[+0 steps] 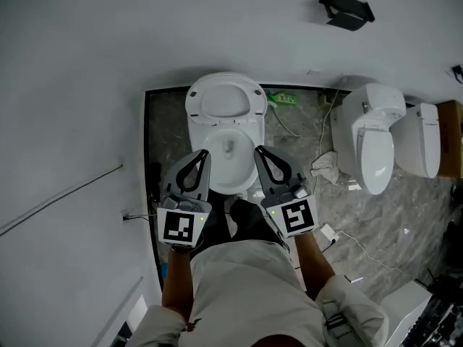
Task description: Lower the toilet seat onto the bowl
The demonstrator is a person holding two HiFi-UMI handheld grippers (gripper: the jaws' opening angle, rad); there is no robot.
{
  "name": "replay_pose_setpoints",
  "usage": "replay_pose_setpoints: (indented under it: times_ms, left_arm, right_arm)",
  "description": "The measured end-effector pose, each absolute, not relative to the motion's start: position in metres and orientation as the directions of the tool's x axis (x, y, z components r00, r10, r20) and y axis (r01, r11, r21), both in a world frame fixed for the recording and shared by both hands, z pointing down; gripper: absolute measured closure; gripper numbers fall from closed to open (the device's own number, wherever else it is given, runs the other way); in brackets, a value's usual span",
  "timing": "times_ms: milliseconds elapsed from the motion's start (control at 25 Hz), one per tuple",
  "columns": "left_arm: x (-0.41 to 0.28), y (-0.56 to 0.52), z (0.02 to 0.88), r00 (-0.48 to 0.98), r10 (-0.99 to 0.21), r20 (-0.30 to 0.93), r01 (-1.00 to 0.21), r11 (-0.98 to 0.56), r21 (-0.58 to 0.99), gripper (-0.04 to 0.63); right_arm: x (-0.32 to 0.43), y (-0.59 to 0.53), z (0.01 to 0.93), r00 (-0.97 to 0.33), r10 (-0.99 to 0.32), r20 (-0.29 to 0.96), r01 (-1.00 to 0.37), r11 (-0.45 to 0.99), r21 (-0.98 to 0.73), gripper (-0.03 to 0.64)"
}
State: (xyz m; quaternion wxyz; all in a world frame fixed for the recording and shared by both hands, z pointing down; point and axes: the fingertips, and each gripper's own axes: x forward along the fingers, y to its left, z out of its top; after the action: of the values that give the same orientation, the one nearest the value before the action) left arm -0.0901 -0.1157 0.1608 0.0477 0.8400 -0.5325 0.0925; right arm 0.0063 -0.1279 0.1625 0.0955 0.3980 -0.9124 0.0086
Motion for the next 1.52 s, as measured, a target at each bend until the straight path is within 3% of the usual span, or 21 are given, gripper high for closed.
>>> replay_pose_setpoints:
  times_ms: [320,520,1520]
  left_arm:
    - [-0.103,-0.168,0.193,0.492,-0.846,0.206,-0.864,-0.503,-0.001,0.571]
    - [-0.113,-0.202,0.216,0.536,-0.816,0.215,-0.836,-0.549,-0.001,0.571]
    - [-0.132,-0.303,0.32,0.579,-0.762,0.292,-0.795,-0.606,-0.006,0.569]
  right_arm:
    - [-0.011,-0.168,0.183,-0.616,-0.77,0.164,-0.762,0.636,0.121,0.594]
    - [-0.027,-0.192,0.216,-0.588,-0.758,0.283,-0.726,0.648,0.229,0.594]
    - [-0.048,-0.307,0.315,-0.518,-0.782,0.346,-0.752,0.609,0.251,0.592]
